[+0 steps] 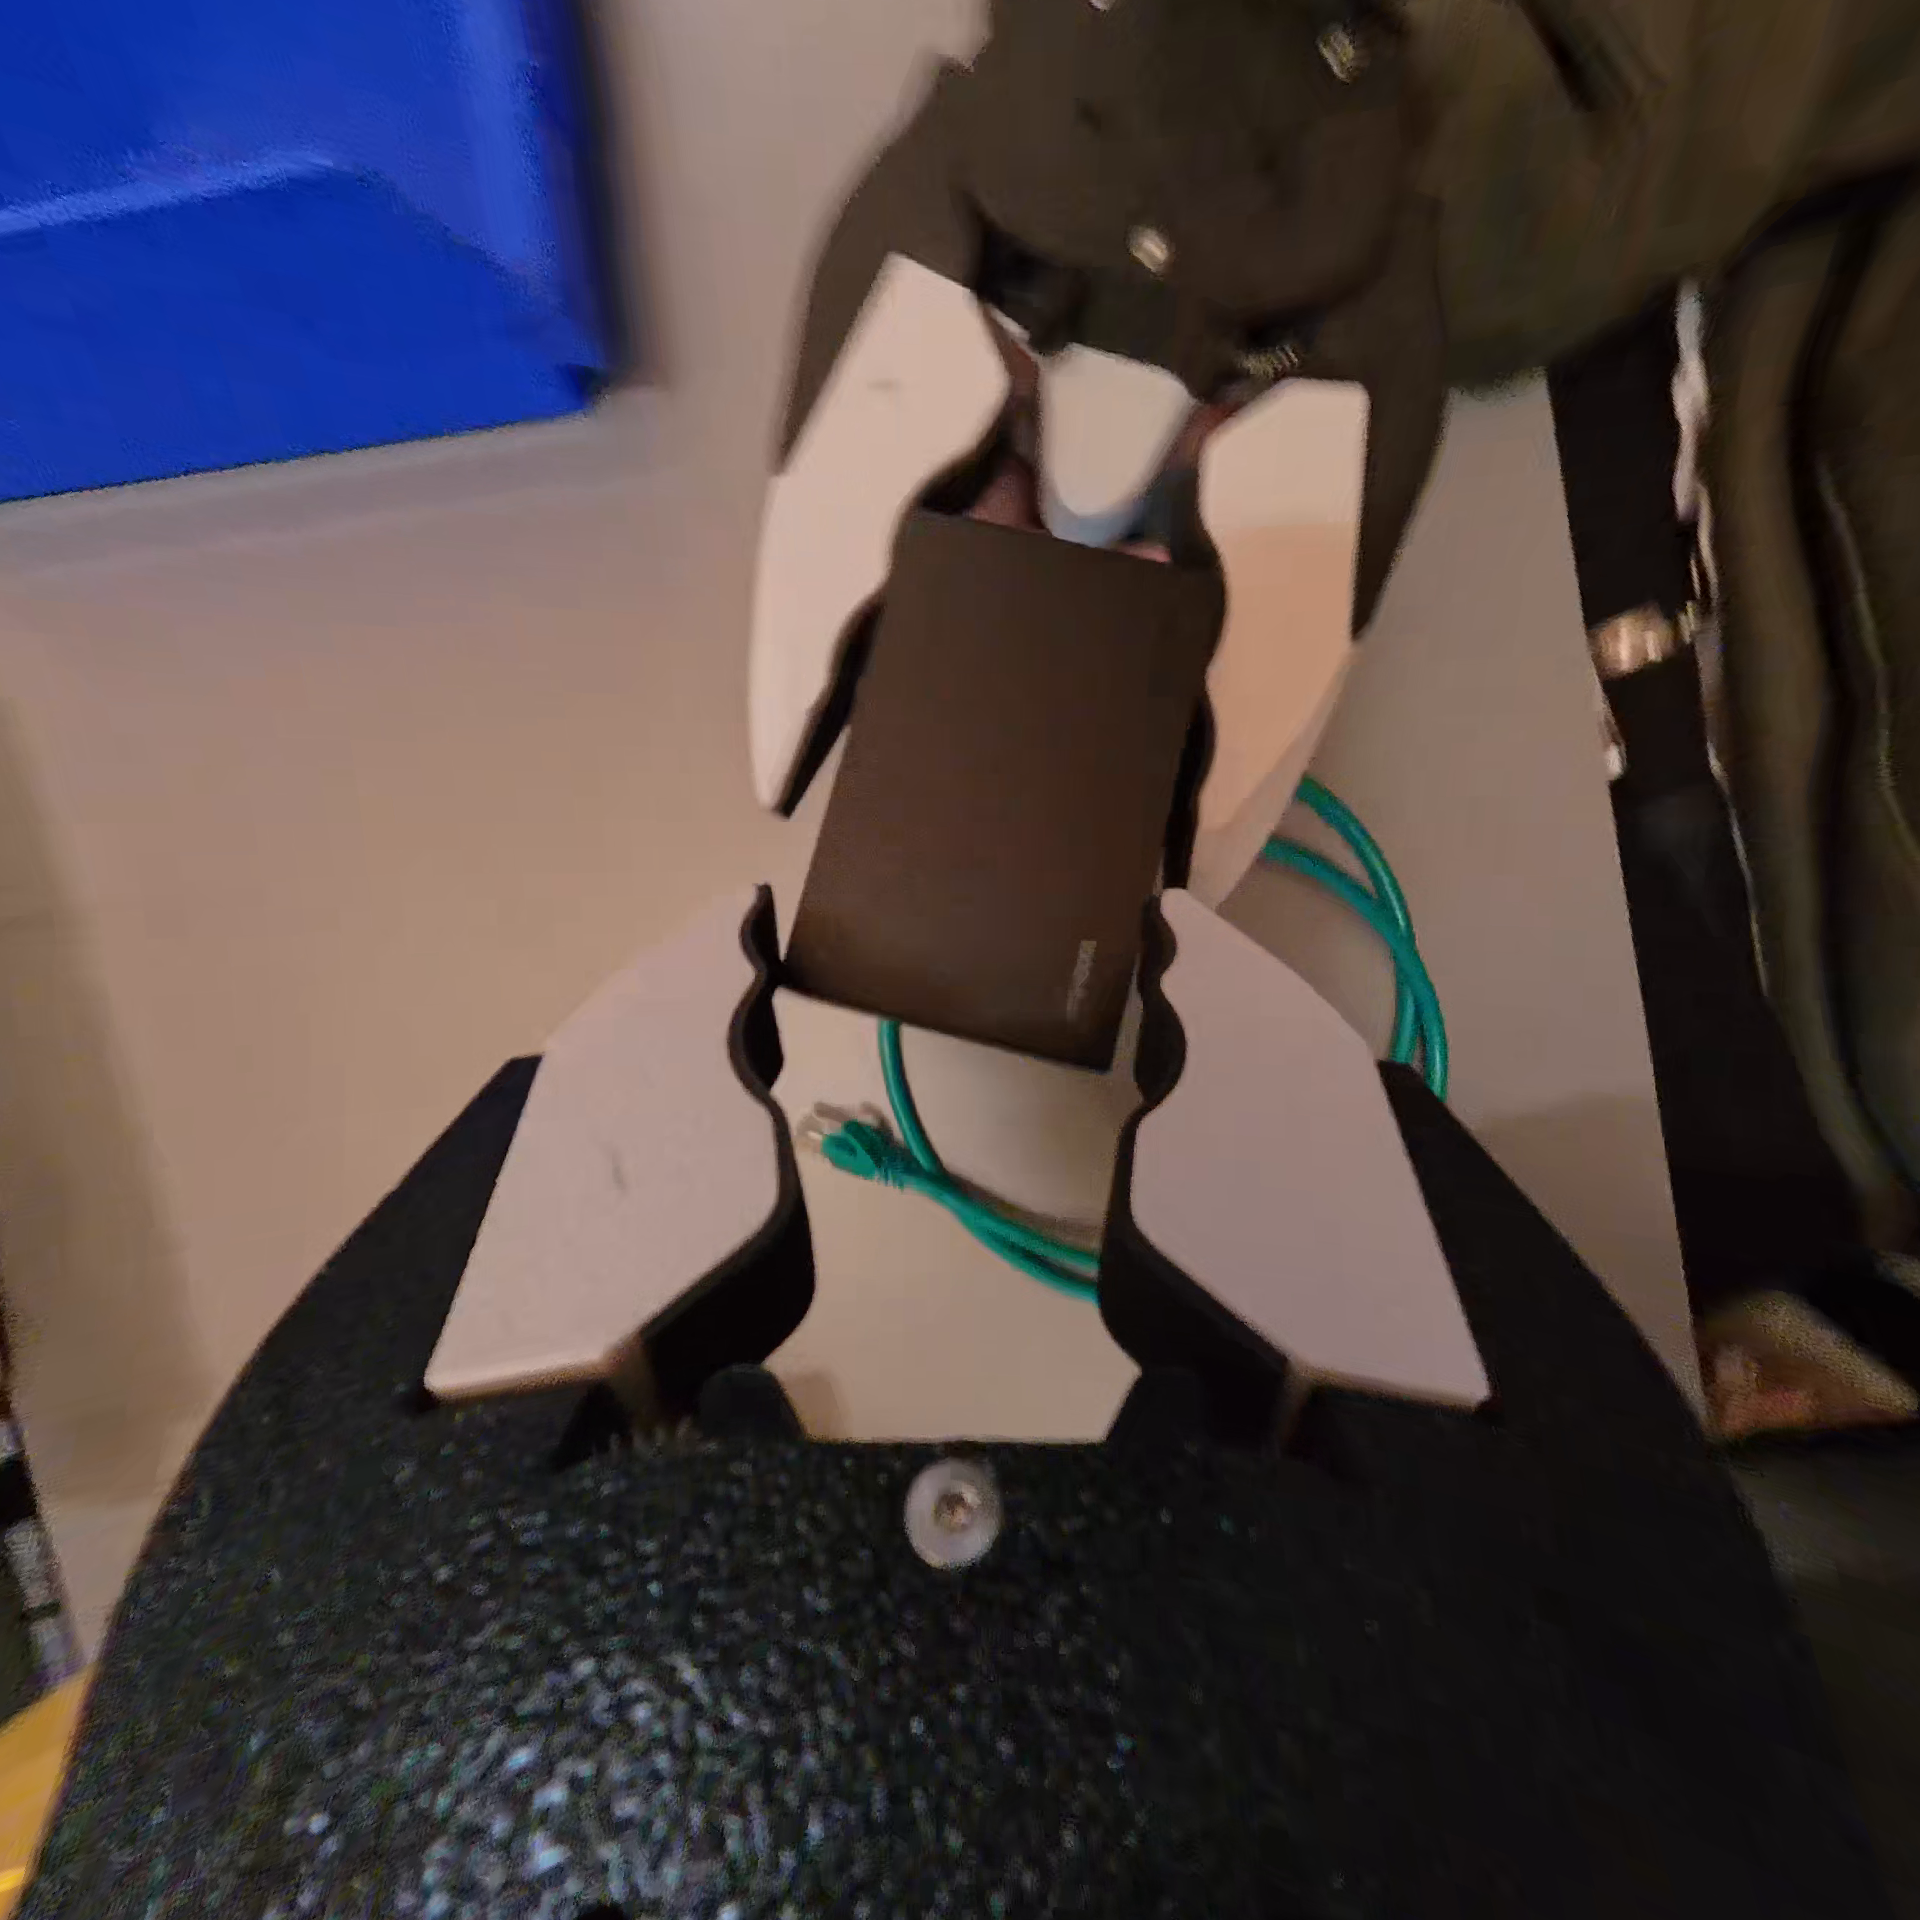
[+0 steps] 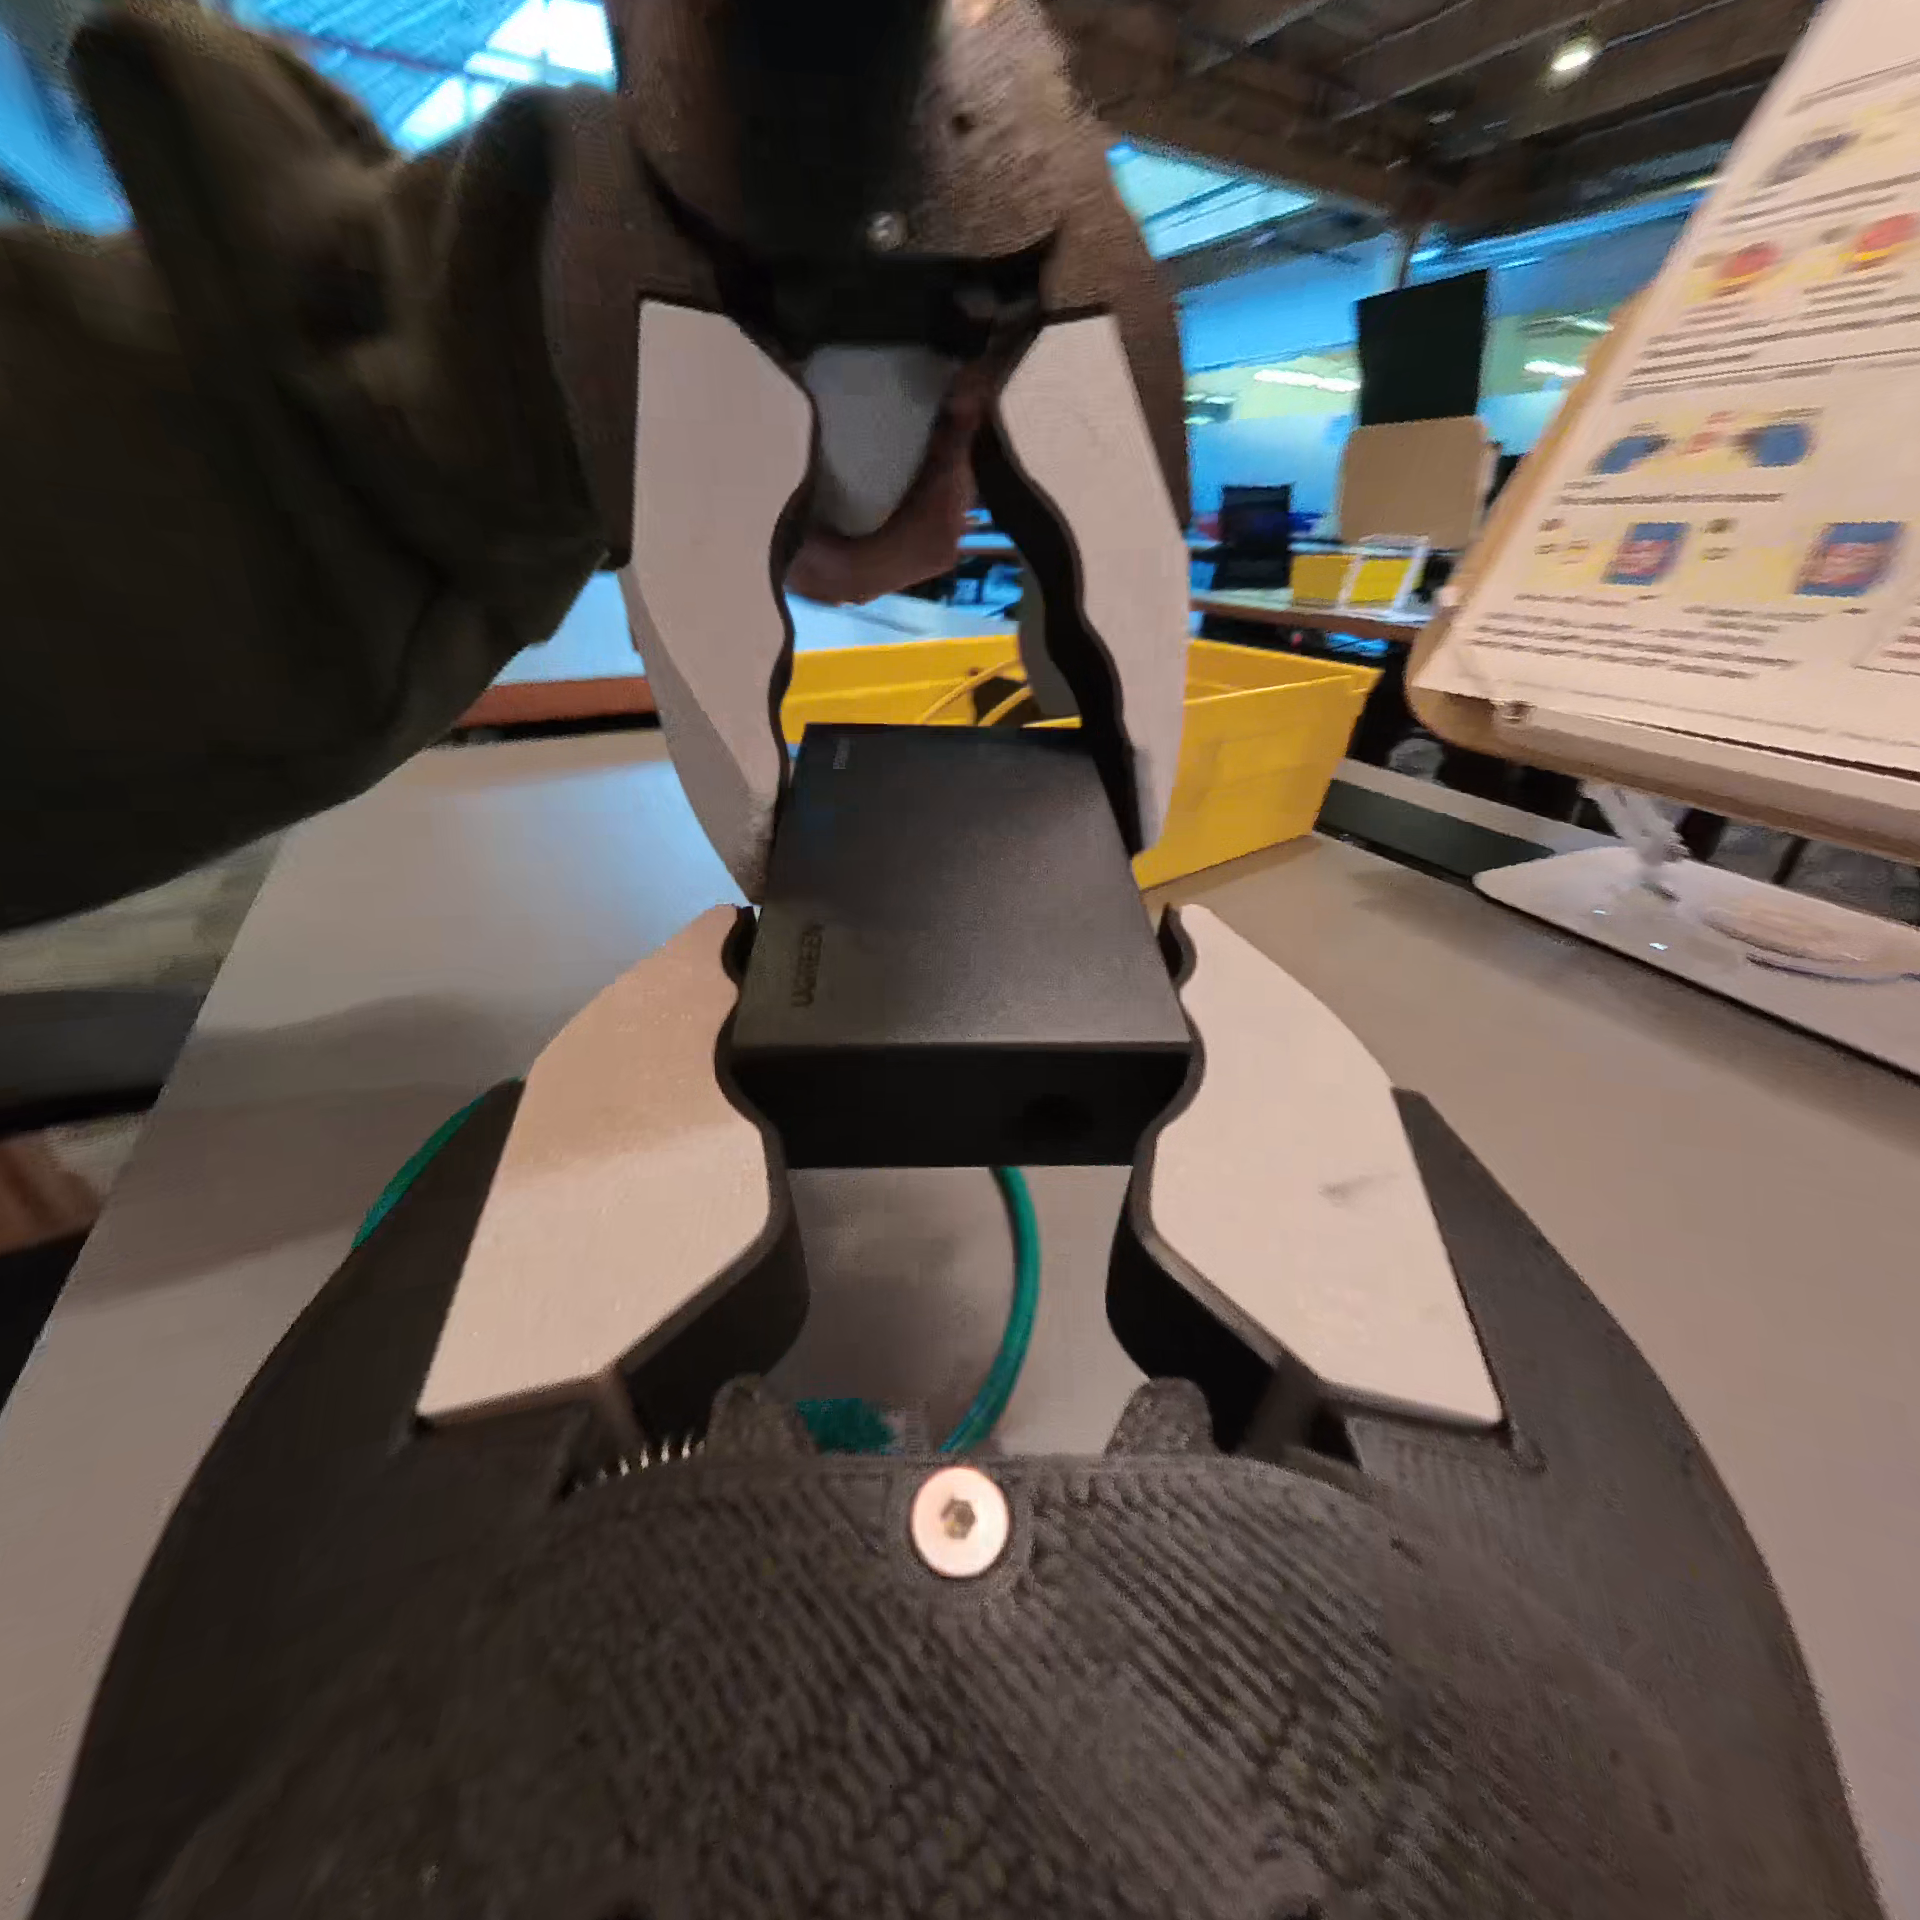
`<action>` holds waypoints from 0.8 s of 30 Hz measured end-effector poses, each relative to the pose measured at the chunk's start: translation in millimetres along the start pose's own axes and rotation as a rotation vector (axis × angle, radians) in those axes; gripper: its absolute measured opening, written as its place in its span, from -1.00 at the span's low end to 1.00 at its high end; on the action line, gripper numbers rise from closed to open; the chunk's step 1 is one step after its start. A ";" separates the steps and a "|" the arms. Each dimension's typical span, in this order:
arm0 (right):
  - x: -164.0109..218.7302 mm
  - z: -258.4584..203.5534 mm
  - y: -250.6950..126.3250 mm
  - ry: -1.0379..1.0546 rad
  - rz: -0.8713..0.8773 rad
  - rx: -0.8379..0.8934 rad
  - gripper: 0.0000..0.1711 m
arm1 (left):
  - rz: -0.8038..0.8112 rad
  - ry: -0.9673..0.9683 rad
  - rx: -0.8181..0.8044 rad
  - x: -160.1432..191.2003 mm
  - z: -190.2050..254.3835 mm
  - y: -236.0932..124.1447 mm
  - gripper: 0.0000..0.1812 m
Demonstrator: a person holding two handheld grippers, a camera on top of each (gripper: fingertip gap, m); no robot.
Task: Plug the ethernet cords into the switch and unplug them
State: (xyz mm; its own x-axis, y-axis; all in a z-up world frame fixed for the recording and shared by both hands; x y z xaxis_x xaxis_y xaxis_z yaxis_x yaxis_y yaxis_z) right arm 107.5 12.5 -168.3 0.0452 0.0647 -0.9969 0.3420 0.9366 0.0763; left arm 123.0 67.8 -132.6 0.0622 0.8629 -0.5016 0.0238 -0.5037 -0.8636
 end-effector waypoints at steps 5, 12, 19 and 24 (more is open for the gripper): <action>-4.7 34.6 -16.6 0.028 0.062 0.230 -0.15 | 0.384 -0.403 -0.129 -4.8 -23.3 -8.6 -0.32; -6.8 40.8 -20.3 0.026 0.095 0.294 -0.14 | 0.742 -0.922 0.175 -3.9 -15.3 5.2 -0.37; -6.2 39.0 -18.5 -0.031 0.079 0.339 -0.15 | 0.822 -0.998 0.208 -12.0 -20.6 17.3 -0.60; -5.3 39.7 -18.1 -0.037 0.063 0.357 -0.12 | 0.887 -1.103 0.294 -9.6 -32.4 13.7 -0.65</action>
State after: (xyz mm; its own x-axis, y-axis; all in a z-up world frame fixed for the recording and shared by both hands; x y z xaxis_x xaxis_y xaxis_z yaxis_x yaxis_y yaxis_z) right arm 138.3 -18.4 -163.6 0.1087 0.1001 -0.9890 0.6432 0.7515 0.1468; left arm 155.0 51.3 -138.0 -0.8433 -0.0631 -0.5337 0.1761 -0.9707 -0.1634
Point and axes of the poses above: each gripper's, where its closed fingertips meet, y out along the fingers, x out of its underside, z = x × y across the jaws, the point moved 4 cm from there along -y, back along the fingers
